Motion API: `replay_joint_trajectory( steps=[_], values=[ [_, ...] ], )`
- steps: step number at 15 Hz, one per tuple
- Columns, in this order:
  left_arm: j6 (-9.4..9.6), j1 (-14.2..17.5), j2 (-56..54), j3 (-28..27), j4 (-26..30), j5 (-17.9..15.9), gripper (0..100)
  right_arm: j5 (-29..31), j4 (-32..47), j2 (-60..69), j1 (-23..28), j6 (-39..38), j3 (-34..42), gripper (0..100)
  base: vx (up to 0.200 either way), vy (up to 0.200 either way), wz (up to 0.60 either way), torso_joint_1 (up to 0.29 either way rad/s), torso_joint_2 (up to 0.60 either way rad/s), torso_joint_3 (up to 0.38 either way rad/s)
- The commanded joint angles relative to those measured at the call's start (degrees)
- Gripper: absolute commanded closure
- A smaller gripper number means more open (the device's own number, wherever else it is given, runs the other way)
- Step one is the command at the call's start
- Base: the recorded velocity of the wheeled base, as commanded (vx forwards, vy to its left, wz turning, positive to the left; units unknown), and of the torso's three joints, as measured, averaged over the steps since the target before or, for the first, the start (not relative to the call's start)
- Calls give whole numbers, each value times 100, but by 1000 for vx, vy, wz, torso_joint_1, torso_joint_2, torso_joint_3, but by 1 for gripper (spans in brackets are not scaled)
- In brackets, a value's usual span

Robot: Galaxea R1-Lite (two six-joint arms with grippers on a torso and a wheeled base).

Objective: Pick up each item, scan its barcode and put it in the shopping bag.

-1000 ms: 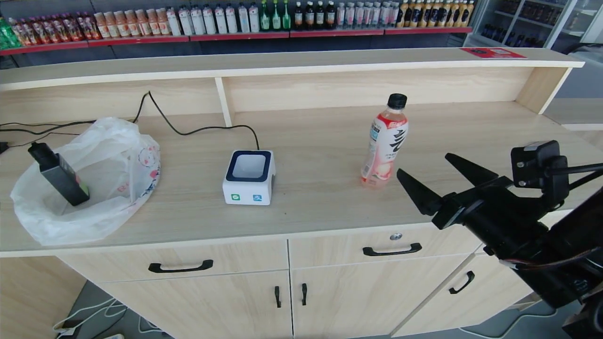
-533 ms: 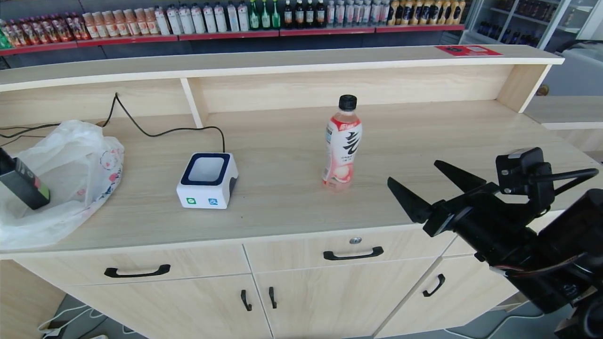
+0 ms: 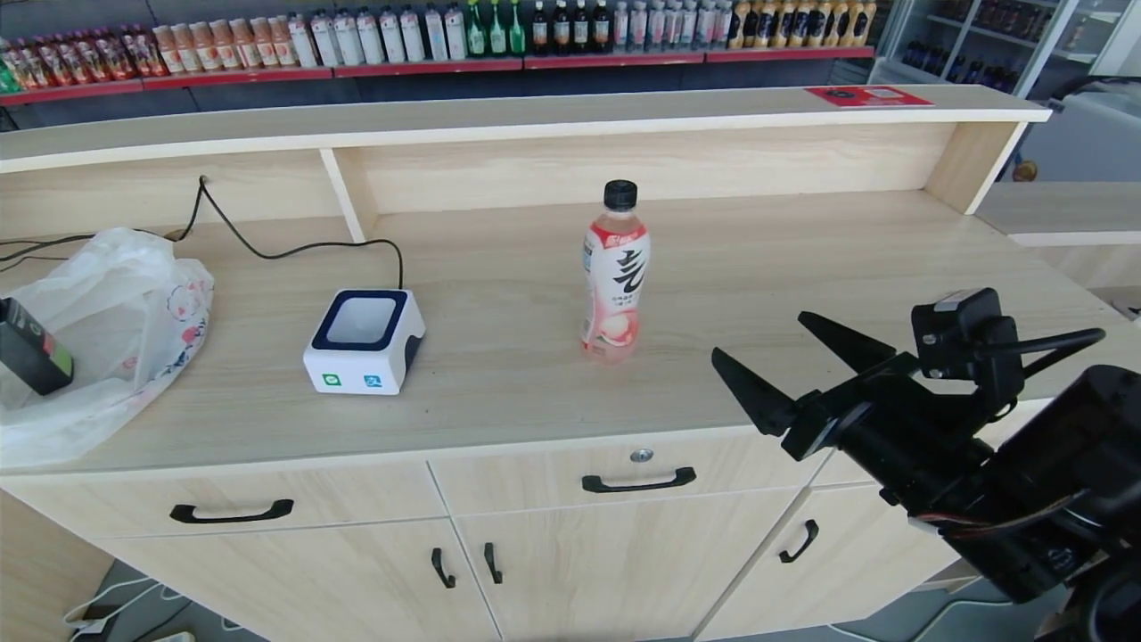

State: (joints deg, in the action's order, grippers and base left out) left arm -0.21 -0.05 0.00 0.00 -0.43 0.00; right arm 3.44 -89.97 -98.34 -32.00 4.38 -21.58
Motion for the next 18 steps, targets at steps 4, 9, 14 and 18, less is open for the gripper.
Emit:
replay_joint_trajectory(
  steps=[4, 9, 14, 18],
  values=[
    [-6, 5, 9, 0, -1, 0, 0, -1, -3, -177, -166, 11, -92, 0, 0, 0, 300, 0, 2, -2],
    [3, 5, 9, 0, -1, 0, 0, -1, -3, -607, -157, 19, -690, 0, 0, 0, 0, 0, 0, 0],
    [12, 5, 9, 0, -1, 0, 0, 17, -3, -1302, -43, 19, -1305, 0, 0, 0, 0, 0, 0, 0],
    [12, -4, 9, 0, -1, 0, 0, 25, -3, -1741, 247, 19, -1780, 0, 0, 0, 0, 0, 0, 0]
  ],
)
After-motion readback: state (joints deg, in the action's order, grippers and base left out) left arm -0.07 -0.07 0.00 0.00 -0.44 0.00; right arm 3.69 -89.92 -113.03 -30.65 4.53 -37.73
